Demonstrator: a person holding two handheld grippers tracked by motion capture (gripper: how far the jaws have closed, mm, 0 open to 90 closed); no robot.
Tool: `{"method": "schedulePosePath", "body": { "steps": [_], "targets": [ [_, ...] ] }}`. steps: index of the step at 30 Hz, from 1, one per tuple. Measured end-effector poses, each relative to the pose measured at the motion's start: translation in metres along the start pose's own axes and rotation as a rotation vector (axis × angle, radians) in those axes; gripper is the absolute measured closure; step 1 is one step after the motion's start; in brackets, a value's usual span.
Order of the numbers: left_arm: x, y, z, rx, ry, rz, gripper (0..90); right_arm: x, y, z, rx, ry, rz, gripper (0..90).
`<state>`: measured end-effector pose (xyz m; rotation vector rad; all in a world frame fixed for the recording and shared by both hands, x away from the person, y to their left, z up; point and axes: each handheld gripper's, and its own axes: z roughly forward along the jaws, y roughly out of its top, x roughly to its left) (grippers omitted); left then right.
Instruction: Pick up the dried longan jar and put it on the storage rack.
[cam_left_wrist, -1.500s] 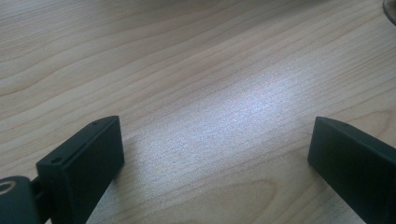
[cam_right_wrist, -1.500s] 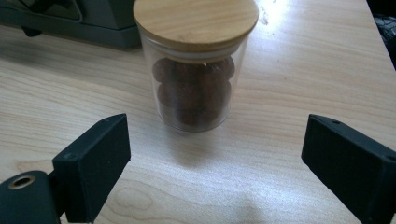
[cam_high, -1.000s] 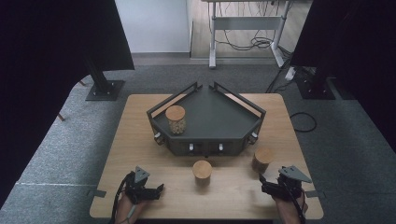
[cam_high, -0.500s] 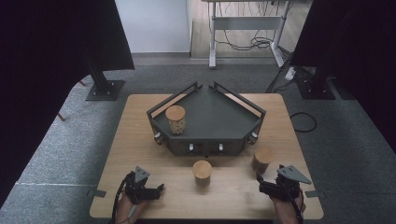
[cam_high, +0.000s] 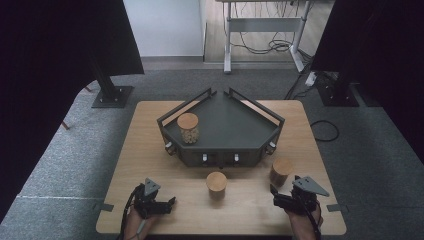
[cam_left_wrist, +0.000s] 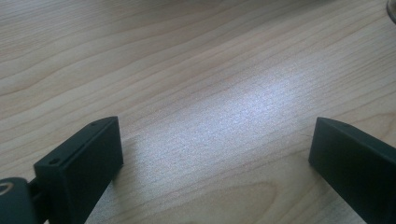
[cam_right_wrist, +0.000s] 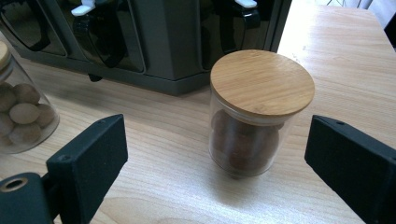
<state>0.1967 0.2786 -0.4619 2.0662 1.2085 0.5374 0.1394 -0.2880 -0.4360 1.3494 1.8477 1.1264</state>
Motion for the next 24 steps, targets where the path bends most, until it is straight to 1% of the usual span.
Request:
{"method": "schedulePosePath", "body": {
  "steps": [15, 24],
  "targets": [
    [0.001, -0.001, 0.000, -0.006, -0.007, 0.009, 4.1, 0.009, 0.009, 0.007, -0.006, 0.045, -0.023, 5.2],
    [0.001, -0.001, 0.000, -0.006, -0.008, 0.010, 4.1, 0.012, 0.012, 0.009, -0.014, 0.058, -0.024, 5.2]
  ]
}}
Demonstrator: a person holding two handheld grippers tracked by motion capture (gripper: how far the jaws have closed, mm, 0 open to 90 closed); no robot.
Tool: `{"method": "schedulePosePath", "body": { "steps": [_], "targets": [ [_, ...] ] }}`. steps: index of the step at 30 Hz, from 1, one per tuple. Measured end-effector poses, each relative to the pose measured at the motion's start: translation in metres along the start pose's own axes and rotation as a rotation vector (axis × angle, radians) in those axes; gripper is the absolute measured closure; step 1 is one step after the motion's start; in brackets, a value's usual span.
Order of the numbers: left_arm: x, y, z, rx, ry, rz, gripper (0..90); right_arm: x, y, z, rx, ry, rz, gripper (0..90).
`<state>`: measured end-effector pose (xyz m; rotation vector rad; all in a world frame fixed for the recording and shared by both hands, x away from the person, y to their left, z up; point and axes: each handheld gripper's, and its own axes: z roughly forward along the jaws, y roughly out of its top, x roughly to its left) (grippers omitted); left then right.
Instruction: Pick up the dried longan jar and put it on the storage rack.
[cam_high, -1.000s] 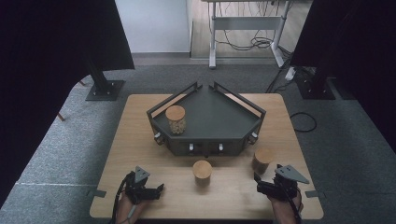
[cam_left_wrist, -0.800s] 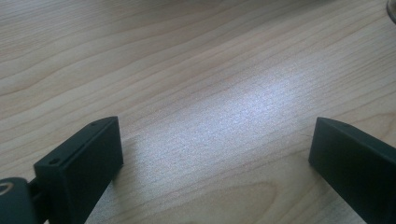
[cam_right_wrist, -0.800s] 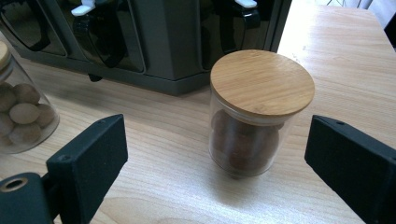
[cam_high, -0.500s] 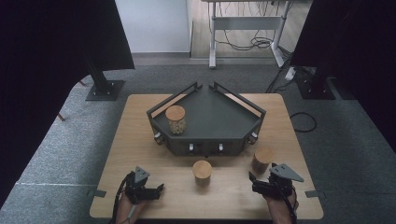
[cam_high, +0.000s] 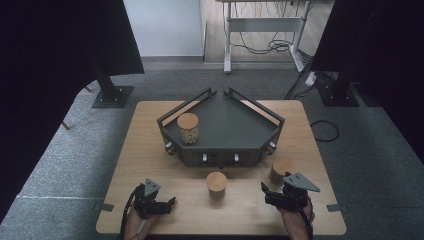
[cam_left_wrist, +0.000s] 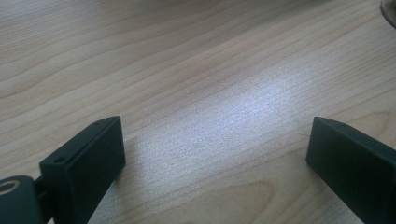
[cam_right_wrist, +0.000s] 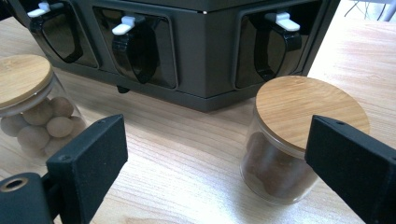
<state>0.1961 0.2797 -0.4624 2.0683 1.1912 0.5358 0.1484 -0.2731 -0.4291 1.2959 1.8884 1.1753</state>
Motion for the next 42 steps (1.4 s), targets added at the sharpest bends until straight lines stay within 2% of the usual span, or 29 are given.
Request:
{"method": "schedulePosePath", "body": {
  "steps": [20, 42],
  "targets": [
    [0.000, 0.000, 0.000, 0.003, 0.000, -0.002, 3.6, 0.009, 0.003, 0.006, -0.014, 0.030, -0.004, 5.0],
    [-0.001, 0.001, 0.000, 0.005, 0.001, -0.002, 2.8, 0.028, 0.009, 0.015, -0.034, 0.097, -0.038, 4.7]
  ]
}}
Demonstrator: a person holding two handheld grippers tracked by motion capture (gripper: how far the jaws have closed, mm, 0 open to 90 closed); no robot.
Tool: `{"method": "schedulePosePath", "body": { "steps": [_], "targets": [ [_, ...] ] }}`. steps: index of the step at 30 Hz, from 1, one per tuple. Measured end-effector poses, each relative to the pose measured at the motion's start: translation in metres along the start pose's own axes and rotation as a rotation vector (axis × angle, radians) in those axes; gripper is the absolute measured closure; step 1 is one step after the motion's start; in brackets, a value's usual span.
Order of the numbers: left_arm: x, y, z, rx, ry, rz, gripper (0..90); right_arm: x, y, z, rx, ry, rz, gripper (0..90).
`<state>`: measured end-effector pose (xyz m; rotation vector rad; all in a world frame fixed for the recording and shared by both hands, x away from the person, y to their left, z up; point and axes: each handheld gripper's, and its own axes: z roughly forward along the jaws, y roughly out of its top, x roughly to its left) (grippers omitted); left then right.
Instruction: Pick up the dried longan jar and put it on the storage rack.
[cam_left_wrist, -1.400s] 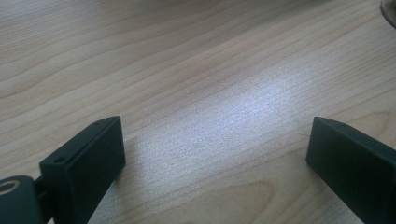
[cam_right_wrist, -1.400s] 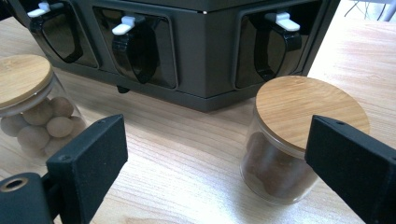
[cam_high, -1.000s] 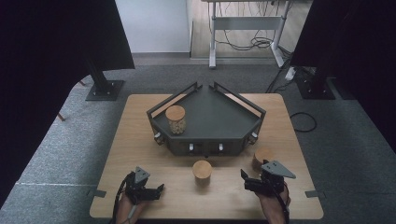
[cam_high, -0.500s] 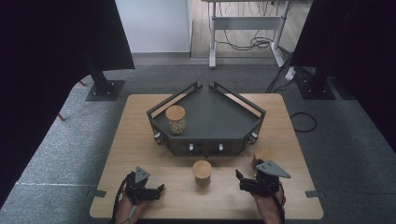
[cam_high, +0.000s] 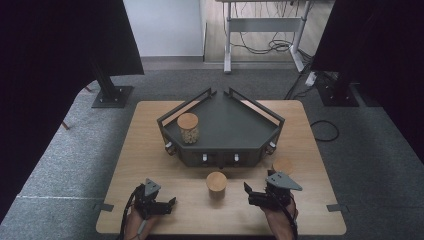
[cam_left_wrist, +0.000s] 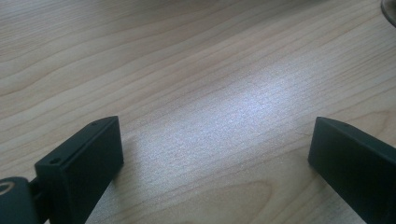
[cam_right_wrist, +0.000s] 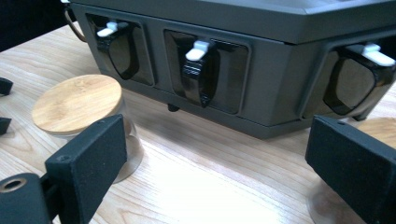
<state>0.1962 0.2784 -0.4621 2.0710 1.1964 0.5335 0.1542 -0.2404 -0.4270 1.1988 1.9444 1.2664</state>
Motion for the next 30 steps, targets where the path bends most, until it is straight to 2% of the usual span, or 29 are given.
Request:
{"method": "schedulePosePath", "body": {
  "steps": [11, 30],
  "targets": [
    [0.000, 0.000, 0.000, 0.000, 0.001, 0.000, 2.7, 0.006, 0.000, 0.005, -0.019, 0.026, -0.005, 4.4],
    [-0.001, 0.000, -0.001, 0.002, 0.005, -0.004, 2.8, 0.016, 0.002, 0.014, -0.015, 0.043, -0.026, 2.6]
  ]
}}
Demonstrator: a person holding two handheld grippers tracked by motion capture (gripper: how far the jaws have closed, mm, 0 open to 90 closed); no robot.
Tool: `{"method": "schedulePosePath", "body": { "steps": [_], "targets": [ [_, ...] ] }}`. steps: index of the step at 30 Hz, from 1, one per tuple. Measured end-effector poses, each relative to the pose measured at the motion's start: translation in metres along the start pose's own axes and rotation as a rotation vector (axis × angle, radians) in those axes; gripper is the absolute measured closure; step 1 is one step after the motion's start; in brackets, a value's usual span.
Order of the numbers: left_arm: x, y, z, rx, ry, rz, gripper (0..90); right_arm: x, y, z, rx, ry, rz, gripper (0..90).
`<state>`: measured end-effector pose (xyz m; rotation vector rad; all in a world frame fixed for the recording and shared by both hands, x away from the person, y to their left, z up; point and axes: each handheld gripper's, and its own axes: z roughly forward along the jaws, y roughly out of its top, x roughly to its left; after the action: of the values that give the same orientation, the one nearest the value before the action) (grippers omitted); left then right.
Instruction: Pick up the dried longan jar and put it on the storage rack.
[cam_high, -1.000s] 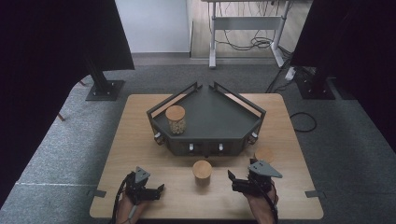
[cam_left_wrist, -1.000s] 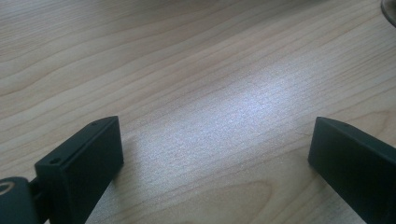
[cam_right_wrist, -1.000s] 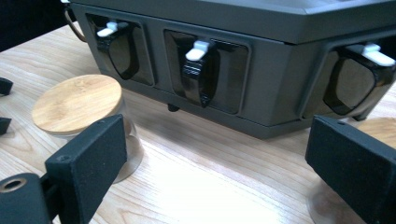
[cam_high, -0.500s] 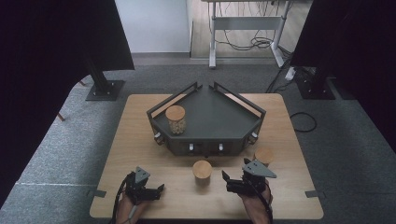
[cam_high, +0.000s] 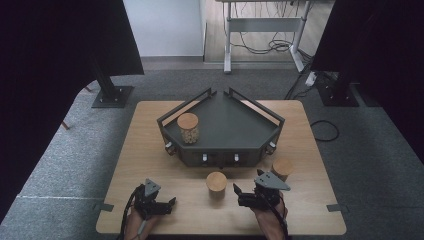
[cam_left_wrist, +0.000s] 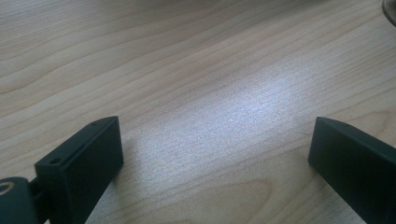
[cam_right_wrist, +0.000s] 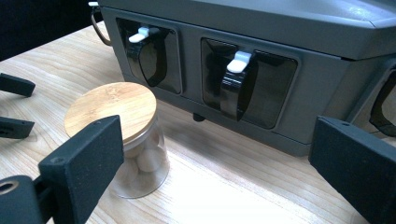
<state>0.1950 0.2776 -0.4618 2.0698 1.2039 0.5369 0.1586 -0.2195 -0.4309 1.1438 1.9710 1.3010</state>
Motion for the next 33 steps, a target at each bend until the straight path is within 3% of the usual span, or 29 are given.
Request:
{"method": "schedulePosePath", "body": {
  "steps": [33],
  "targets": [
    [-0.001, -0.001, -0.001, 0.000, 0.001, -0.002, 2.7, 0.018, 0.000, 0.021, -0.004, 0.074, -0.030, 2.2]
  ]
}}
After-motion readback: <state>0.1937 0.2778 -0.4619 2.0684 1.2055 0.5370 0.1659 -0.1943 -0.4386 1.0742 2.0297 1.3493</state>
